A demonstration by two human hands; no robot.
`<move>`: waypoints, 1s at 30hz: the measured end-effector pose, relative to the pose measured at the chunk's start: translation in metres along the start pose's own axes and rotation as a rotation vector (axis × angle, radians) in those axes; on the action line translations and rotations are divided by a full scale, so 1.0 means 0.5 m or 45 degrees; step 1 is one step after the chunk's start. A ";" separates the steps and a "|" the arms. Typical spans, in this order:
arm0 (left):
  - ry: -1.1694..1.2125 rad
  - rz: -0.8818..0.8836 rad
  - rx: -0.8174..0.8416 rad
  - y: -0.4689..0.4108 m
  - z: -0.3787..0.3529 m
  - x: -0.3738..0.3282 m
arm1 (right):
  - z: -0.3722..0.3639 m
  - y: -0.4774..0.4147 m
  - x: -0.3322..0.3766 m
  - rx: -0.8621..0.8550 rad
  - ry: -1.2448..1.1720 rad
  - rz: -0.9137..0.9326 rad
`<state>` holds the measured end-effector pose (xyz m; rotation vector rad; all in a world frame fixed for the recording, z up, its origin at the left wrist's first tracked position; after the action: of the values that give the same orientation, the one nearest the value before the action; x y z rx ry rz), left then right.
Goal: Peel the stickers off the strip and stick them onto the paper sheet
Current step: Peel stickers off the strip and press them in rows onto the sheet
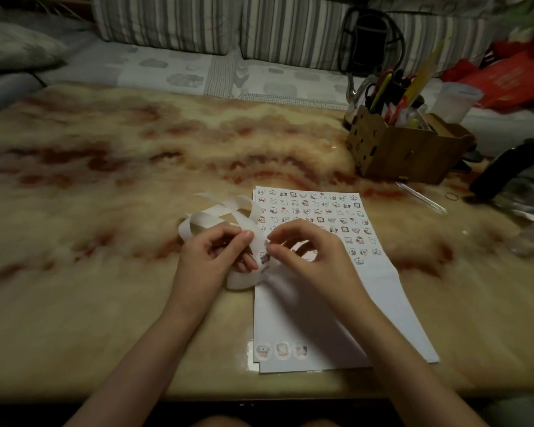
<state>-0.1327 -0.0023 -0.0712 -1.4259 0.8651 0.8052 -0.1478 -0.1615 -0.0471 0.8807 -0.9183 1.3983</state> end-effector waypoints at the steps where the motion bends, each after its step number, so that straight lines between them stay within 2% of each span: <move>1: 0.013 0.003 -0.010 -0.001 0.000 0.000 | -0.006 0.000 0.001 0.014 -0.014 0.000; 7: 0.084 0.030 -0.025 -0.002 -0.001 0.000 | -0.016 0.002 -0.003 0.018 -0.123 -0.025; 12: 0.059 0.015 0.090 0.003 -0.006 0.000 | -0.014 0.002 -0.008 -0.028 -0.194 -0.017; 24: -0.055 -0.007 0.135 0.007 -0.004 0.001 | -0.018 0.008 -0.014 -0.083 -0.045 0.067; 30: -0.066 -0.009 0.142 0.007 -0.001 0.005 | -0.019 0.012 -0.012 -0.167 0.126 0.198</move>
<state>-0.1345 -0.0030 -0.0747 -1.3046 0.8515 0.7736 -0.1537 -0.1552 -0.0568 0.6470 -1.0074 1.4824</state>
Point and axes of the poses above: each hand's wrist, its own y-axis away from the middle knuckle, its own z-axis out of the back of the hand, x = y × z, the point moved 2 cm from there along -y, towards the middle knuckle, and after that the axes turned 15 degrees about -z, right-handed, at the moved point
